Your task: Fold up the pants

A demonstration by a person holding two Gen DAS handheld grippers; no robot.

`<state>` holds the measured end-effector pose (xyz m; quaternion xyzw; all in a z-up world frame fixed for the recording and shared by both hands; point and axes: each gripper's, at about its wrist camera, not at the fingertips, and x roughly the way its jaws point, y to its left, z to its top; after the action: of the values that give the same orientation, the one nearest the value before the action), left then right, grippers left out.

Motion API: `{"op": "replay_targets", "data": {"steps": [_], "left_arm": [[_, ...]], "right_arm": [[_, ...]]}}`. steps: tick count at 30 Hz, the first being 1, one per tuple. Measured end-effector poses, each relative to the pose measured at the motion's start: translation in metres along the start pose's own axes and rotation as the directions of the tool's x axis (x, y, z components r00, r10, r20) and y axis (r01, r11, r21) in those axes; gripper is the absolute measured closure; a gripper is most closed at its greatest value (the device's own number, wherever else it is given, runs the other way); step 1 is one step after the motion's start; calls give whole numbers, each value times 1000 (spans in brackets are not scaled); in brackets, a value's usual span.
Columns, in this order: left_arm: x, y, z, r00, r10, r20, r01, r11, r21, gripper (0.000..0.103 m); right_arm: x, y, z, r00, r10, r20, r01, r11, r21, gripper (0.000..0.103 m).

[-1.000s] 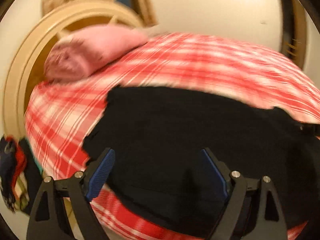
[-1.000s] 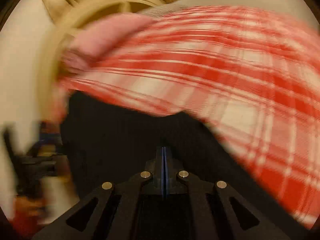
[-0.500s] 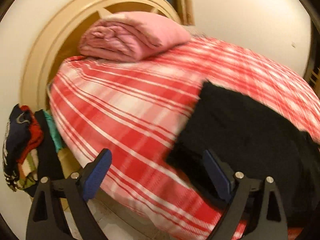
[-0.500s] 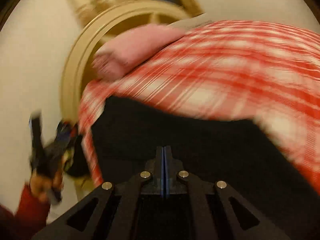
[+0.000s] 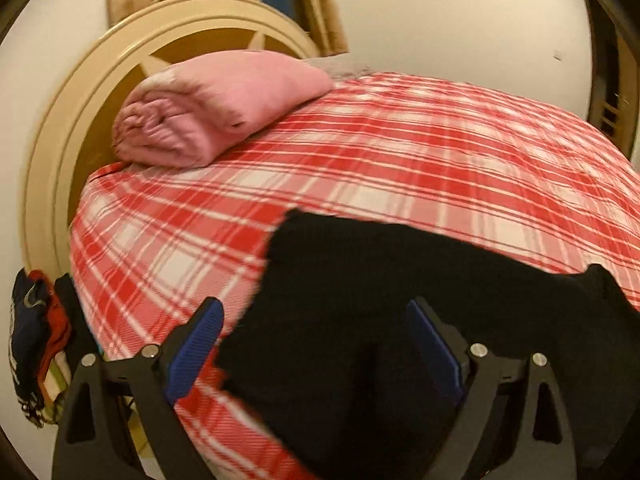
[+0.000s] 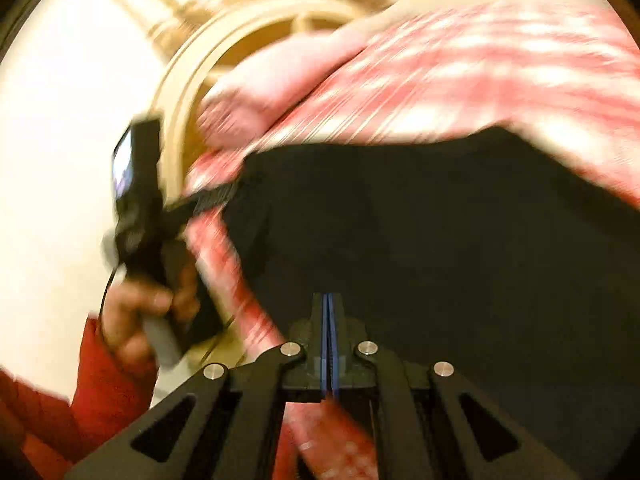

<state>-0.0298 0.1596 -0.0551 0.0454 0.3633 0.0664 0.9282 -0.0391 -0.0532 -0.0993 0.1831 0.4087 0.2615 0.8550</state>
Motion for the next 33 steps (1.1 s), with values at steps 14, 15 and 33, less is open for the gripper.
{"op": "replay_targets", "data": {"steps": [14,15,33], "left_arm": [[-21,-107,-24,990,-117,-81,128,979,158,8],[-23,-115,-26,989,-118,-83,131,976,176,8],[-54,-179,-49,982,-164,-98,187,932,310,8]], "right_arm": [[-76,-47,-4,845,-508,167,492,861,129,36],[-82,-51,-7,836,-524,165,507,851,136,36],[-120,-90,-55,789,-605,110,562,782,271,36]]}}
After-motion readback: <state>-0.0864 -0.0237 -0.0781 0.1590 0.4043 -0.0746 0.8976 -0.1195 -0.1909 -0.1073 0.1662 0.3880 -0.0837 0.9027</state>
